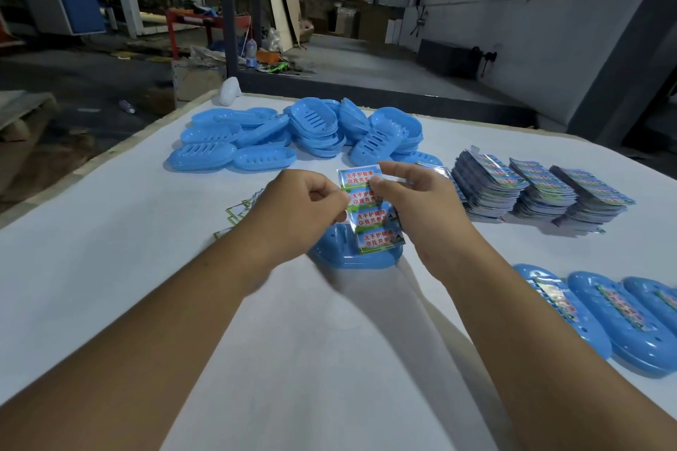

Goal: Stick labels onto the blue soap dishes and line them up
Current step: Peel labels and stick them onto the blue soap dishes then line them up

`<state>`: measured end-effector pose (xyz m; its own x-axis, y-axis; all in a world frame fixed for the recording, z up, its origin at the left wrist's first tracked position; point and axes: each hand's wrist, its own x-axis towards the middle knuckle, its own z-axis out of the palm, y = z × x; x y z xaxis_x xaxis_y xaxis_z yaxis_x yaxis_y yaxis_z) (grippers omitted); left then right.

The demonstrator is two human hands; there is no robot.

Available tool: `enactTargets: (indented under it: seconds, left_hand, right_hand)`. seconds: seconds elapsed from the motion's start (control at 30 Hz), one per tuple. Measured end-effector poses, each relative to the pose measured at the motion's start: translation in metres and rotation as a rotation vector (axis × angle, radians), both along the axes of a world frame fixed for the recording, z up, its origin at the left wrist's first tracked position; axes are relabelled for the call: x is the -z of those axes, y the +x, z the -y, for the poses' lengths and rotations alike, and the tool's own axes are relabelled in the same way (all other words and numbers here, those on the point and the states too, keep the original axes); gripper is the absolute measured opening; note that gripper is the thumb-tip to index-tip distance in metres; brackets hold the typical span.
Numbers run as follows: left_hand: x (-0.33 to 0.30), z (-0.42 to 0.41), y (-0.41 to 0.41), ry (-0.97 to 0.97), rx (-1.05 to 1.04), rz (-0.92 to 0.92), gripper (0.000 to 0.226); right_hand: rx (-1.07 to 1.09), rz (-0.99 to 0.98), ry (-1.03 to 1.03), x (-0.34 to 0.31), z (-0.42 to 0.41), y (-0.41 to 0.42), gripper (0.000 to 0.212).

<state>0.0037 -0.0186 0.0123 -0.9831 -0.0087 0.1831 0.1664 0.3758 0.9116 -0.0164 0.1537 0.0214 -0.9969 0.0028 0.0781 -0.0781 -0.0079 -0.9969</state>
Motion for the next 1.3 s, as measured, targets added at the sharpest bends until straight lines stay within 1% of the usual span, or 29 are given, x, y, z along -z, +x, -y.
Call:
enactTargets:
  seconds: [0.17, 0.3, 0.5, 0.57, 0.63, 0.67, 0.73, 0.8, 0.93, 1.3]
  left_hand:
    - [-0.01, 0.006, -0.004, 0.039, -0.103, -0.001, 0.016]
    - [-0.013, 0.005, -0.003, 0.068, -0.104, 0.03, 0.019]
    - [-0.012, 0.004, -0.003, 0.037, -0.118, 0.014, 0.02]
    - [-0.011, 0.004, -0.003, 0.031, -0.111, 0.008, 0.019]
    - [-0.009, 0.004, -0.003, 0.023, -0.097, -0.004, 0.018]
    - [-0.009, 0.004, -0.003, 0.023, -0.087, -0.012, 0.018]
    - [-0.008, 0.004, -0.003, 0.025, -0.064, -0.03, 0.018]
    - [-0.007, 0.003, -0.003, 0.03, -0.044, -0.041, 0.018]
    - [-0.005, 0.002, -0.002, 0.021, -0.017, -0.057, 0.019]
    - [-0.005, 0.002, -0.002, -0.048, 0.016, -0.108, 0.018]
  right_hand:
    - [-0.001, -0.001, -0.002, 0.001, 0.0, -0.003, 0.017]
    - [-0.009, -0.015, 0.01, 0.001, 0.001, -0.002, 0.016]
    - [-0.013, -0.005, 0.039, -0.002, 0.001, -0.001, 0.017]
    - [0.002, 0.003, 0.05, -0.002, 0.002, 0.0, 0.018]
    - [0.042, -0.012, 0.072, -0.001, 0.003, 0.0, 0.023]
    - [0.078, -0.037, 0.118, 0.0, 0.003, 0.0, 0.024]
    - [0.128, -0.102, 0.231, 0.001, 0.003, 0.001, 0.02]
    - [0.098, -0.128, 0.261, 0.0, 0.004, 0.004, 0.013]
    - [0.046, -0.171, 0.325, -0.004, 0.009, 0.013, 0.026]
    - [0.036, -0.206, 0.367, -0.005, 0.011, 0.015, 0.023]
